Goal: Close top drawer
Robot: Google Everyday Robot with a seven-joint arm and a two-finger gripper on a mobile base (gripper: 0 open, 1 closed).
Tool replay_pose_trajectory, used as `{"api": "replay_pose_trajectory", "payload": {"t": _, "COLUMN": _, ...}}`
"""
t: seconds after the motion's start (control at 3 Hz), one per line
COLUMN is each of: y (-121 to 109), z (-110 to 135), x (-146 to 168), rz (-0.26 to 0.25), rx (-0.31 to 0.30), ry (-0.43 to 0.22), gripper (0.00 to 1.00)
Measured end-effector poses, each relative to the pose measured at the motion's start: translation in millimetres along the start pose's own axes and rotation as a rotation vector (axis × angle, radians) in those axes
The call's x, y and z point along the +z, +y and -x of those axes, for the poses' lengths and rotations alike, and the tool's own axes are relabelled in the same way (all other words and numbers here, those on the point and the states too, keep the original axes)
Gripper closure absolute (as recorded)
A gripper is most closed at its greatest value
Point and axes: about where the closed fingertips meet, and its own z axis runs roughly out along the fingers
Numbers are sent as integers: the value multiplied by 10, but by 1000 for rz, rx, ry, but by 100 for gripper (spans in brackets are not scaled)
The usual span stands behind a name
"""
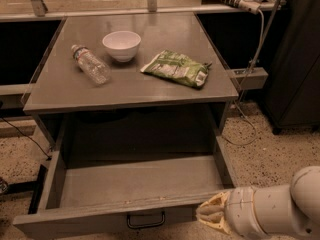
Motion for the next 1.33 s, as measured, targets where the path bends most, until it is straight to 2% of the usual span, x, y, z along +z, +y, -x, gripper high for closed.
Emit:
{"api": "replay_pose_trajectory", "payload": {"t": 0.33, "y": 0, "z": 0, "x": 0, "rz": 0, "rx": 0, "ry": 0, "gripper": 16}}
{"api": "replay_pose_trajectory", "payload": {"t": 0.67, "y": -36, "z": 19, "x": 75, "rz": 6, "rx": -11, "ry": -14, "gripper": 0}}
{"api": "replay_pose_trajectory", "payload": {"t": 1.0, "y": -201, "z": 39, "x": 200, "rz": 8, "rx": -7, "ry": -32, "gripper": 19}}
{"api": "replay_pose_trajectory", "payload": {"t": 1.33, "y": -442, "z": 86, "x": 332, "rz": 8, "rx": -18, "ry": -34, "gripper": 42}}
